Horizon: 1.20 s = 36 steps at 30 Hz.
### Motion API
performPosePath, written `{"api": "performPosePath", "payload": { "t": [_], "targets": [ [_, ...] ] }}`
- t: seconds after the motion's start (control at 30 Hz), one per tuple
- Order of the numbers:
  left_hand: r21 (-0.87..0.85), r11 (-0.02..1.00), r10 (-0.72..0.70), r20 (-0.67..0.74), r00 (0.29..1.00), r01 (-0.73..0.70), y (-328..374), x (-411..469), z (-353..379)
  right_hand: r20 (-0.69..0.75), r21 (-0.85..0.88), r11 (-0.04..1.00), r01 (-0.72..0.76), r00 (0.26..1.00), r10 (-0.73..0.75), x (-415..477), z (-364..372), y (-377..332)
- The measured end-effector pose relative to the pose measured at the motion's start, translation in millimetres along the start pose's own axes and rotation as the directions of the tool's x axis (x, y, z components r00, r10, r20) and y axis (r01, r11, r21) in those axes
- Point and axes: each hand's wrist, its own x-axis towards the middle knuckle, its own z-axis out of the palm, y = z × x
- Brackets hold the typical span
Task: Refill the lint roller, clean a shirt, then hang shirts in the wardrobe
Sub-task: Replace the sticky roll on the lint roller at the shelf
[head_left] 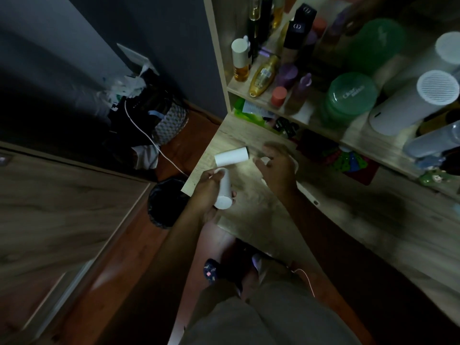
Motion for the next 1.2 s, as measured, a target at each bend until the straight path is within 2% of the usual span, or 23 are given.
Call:
{"api": "performPosePath", "payload": {
  "t": [0.07,0.1,0.2,0.27,0.3,0.37,0.43,0.5,0.63,0.97,1.2],
  "targets": [
    [-0.025,0.999,0.025,-0.021,0.999,-0.025,3.3,-2.4,0.4,0.012,0.287,0.956,-0.060,0.998,0.059,-24.9,-17.3,-16.1],
    [-0.043,0.998,0.040,-0.026,0.999,-0.041,6.0,-6.7,2.3,0.078,0.385,0.912,-0.139,0.990,0.118,-38.6,-24.3,-22.3],
    [-0.092,0.991,0.089,-0.055,0.995,-0.094,10.0,-10.1,6.5,0.348,0.548,0.713,-0.438,0.894,0.282,-73.6,-34.4,-32.0],
    [-0.006,0.985,0.171,-0.103,0.980,-0.173,11.3,-6.1,6.5,0.483,0.617,0.545,-0.567,0.820,0.306,-84.7,-33.9,-38.7],
    [0.050,0.976,0.216,-0.119,0.969,-0.212,12.4,-5.6,6.5,0.502,0.623,0.539,-0.567,0.818,0.280,-89.3,-32.9,-42.7],
    [0.098,0.958,0.281,-0.136,0.950,-0.269,13.8,-6.7,6.8,0.452,0.656,0.601,-0.457,0.875,0.173,-95.5,-29.9,-52.4],
    [0.118,0.942,0.328,-0.139,0.934,-0.313,13.4,-9.1,8.3,0.416,0.721,0.574,-0.389,0.905,0.091,-98.1,-25.4,-52.9],
    [0.128,0.928,0.366,-0.135,0.921,-0.350,11.4,-10.6,8.8,0.409,0.677,0.622,-0.394,0.904,0.127,-102.5,-26.0,-59.1],
    [0.134,0.908,0.414,-0.150,0.898,-0.396,6.6,-13.0,9.7,0.403,0.661,0.647,-0.380,0.907,0.122,-105.0,-27.0,-56.0],
    [0.082,0.917,0.399,-0.187,0.898,-0.391,3.4,-20.2,3.1,0.431,0.684,0.585,-0.436,0.888,0.159,-106.5,-20.0,-60.7],
    [0.120,0.900,0.436,-0.181,0.882,-0.420,-1.0,-23.4,-0.7,0.518,0.745,0.395,-0.537,0.839,0.164,-106.4,-25.5,-60.0]
  ]
}}
